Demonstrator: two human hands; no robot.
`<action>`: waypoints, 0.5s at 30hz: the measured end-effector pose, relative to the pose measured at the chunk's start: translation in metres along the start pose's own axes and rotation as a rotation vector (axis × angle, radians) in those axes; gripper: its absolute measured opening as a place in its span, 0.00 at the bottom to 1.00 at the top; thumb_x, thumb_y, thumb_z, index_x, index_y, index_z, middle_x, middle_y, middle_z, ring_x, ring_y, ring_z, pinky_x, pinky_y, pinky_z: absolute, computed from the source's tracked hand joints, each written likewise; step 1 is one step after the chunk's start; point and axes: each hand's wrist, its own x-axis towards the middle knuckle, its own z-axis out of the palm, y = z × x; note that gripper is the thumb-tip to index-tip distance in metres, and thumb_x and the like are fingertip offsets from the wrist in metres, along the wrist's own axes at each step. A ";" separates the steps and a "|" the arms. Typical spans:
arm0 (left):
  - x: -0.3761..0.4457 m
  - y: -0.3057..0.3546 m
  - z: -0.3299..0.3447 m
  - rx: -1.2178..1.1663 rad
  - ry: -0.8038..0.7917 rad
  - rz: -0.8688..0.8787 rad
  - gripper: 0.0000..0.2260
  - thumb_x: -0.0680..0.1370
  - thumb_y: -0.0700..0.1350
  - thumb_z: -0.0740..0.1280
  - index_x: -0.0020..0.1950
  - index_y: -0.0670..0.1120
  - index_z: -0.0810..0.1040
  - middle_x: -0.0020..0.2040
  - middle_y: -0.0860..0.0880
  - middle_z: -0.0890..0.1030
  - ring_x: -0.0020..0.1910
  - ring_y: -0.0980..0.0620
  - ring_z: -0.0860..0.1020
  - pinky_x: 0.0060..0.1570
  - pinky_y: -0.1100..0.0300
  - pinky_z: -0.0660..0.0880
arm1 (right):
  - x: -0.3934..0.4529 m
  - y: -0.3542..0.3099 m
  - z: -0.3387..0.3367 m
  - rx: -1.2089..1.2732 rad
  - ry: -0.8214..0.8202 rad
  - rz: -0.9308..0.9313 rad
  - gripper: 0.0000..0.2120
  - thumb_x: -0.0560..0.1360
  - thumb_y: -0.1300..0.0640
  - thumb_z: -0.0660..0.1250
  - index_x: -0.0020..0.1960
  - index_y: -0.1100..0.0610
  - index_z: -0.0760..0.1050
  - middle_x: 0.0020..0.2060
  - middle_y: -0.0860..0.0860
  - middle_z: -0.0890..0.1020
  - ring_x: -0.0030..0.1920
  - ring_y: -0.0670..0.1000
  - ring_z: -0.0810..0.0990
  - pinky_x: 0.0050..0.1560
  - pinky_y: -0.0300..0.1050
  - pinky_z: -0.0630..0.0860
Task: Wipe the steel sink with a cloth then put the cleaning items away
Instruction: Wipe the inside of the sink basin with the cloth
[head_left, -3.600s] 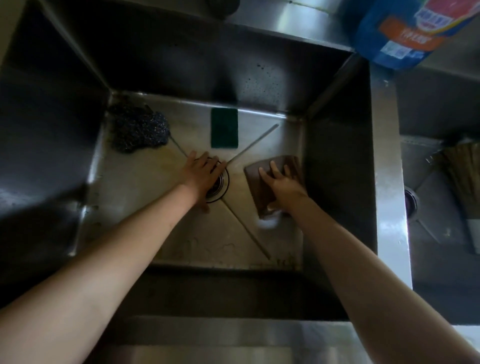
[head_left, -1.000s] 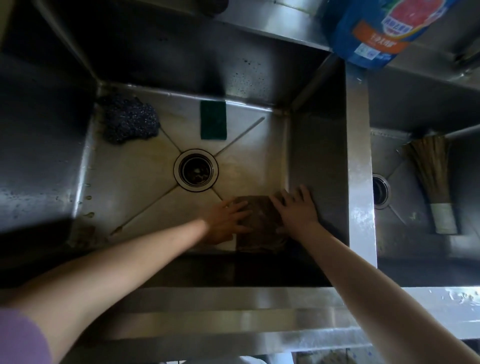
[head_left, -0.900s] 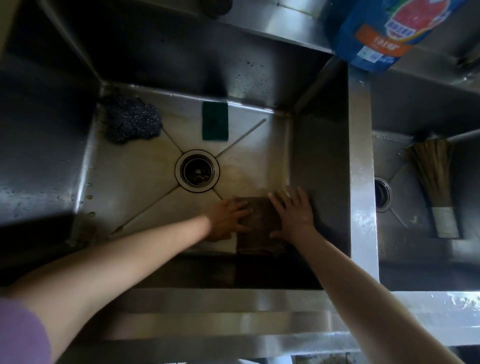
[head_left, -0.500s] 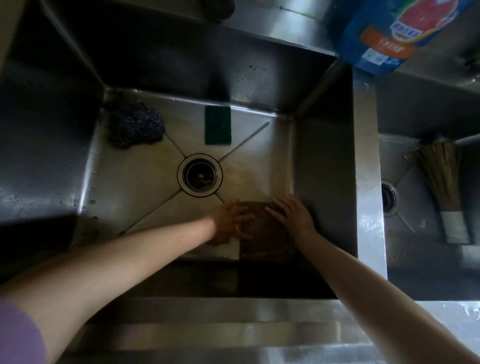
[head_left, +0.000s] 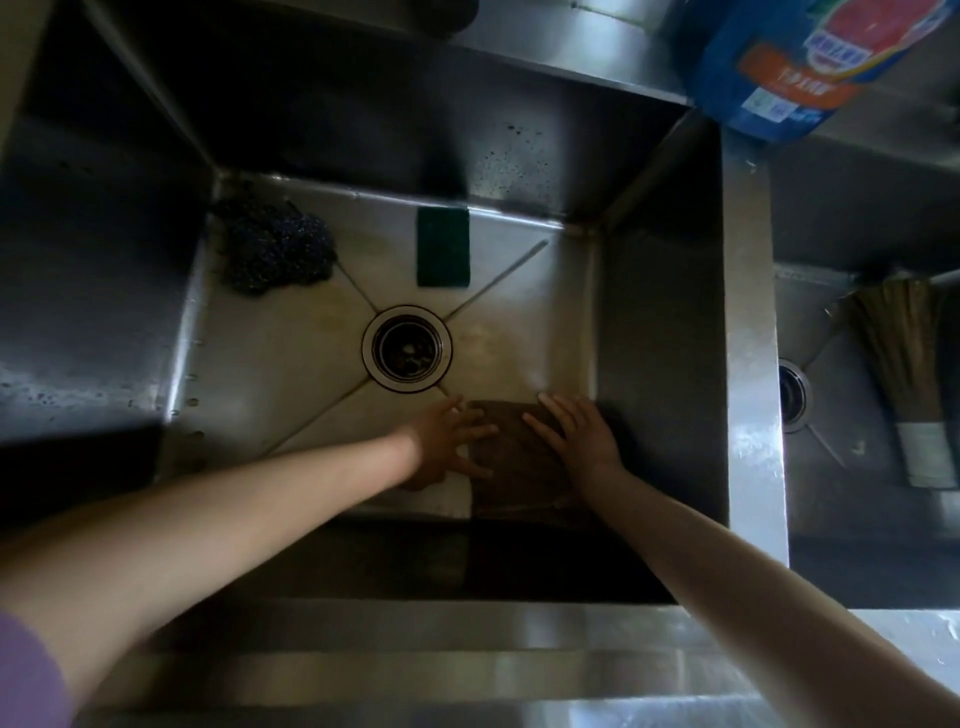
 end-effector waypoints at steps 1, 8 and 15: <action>-0.003 -0.002 0.004 0.002 -0.010 -0.004 0.26 0.81 0.55 0.56 0.75 0.65 0.48 0.78 0.48 0.39 0.77 0.43 0.41 0.72 0.41 0.42 | 0.001 -0.004 -0.001 0.007 0.012 -0.015 0.50 0.73 0.36 0.62 0.74 0.50 0.27 0.76 0.55 0.35 0.77 0.55 0.38 0.74 0.52 0.43; -0.030 -0.013 0.012 -0.017 -0.104 -0.007 0.25 0.82 0.50 0.55 0.75 0.65 0.48 0.78 0.48 0.39 0.76 0.42 0.41 0.72 0.43 0.42 | -0.005 -0.018 -0.025 0.050 0.142 -0.176 0.54 0.69 0.31 0.63 0.76 0.50 0.31 0.76 0.57 0.36 0.77 0.57 0.40 0.74 0.56 0.42; -0.033 -0.012 0.001 -0.014 -0.103 0.027 0.26 0.82 0.47 0.55 0.75 0.65 0.48 0.78 0.48 0.39 0.77 0.42 0.41 0.73 0.44 0.43 | -0.014 -0.003 -0.018 0.083 0.136 -0.259 0.47 0.73 0.35 0.63 0.77 0.50 0.35 0.77 0.52 0.39 0.77 0.55 0.41 0.74 0.56 0.43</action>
